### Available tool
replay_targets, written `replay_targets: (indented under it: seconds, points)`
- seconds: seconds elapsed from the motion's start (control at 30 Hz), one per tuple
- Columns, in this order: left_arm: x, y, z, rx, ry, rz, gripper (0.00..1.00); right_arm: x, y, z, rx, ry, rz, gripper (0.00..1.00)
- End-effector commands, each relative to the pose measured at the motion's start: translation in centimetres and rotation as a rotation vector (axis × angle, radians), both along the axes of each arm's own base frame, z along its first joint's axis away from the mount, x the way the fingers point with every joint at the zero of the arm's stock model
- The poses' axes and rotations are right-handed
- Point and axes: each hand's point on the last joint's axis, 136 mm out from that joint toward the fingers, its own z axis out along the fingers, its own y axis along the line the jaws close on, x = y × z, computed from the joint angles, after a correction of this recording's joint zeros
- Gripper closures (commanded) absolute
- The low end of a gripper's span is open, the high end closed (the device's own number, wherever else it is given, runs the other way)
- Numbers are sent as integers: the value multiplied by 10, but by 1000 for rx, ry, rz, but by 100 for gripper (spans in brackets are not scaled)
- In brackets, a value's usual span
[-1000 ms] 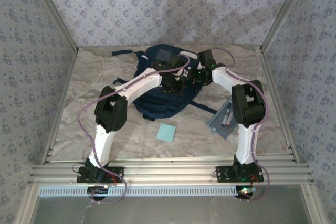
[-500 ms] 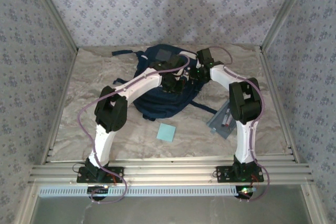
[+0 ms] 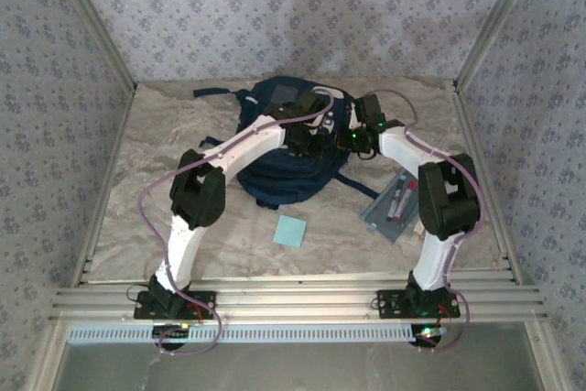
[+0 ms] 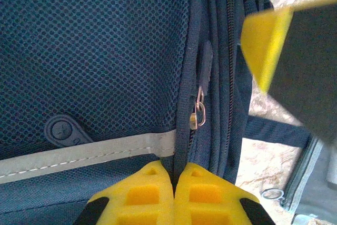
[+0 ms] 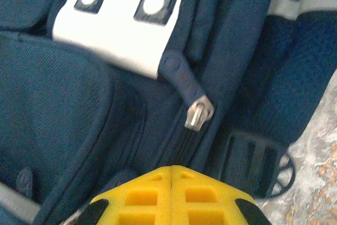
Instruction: Pack books, pencil case, and school supplies into a backpack
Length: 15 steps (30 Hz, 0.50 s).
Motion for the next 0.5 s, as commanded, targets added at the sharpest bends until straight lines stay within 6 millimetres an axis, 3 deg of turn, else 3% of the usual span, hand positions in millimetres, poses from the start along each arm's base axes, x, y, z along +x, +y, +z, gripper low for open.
replay_targets:
  seconds: [0.0, 0.13, 0.3, 0.47]
  points:
    - [15, -10, 25, -65, -58, 8, 100, 2, 0, 7, -17, -36, 29, 100]
    - [7, -8, 25, -56, -49, -5, 100, 24, -5, 16, -106, -93, 79, 80]
    - [-2, -4, 21, -41, -33, -9, 100, 48, -6, 18, -170, -100, 198, 66]
    - [-6, 1, 21, -34, -26, -10, 100, 61, -5, 12, -156, -65, 268, 62]
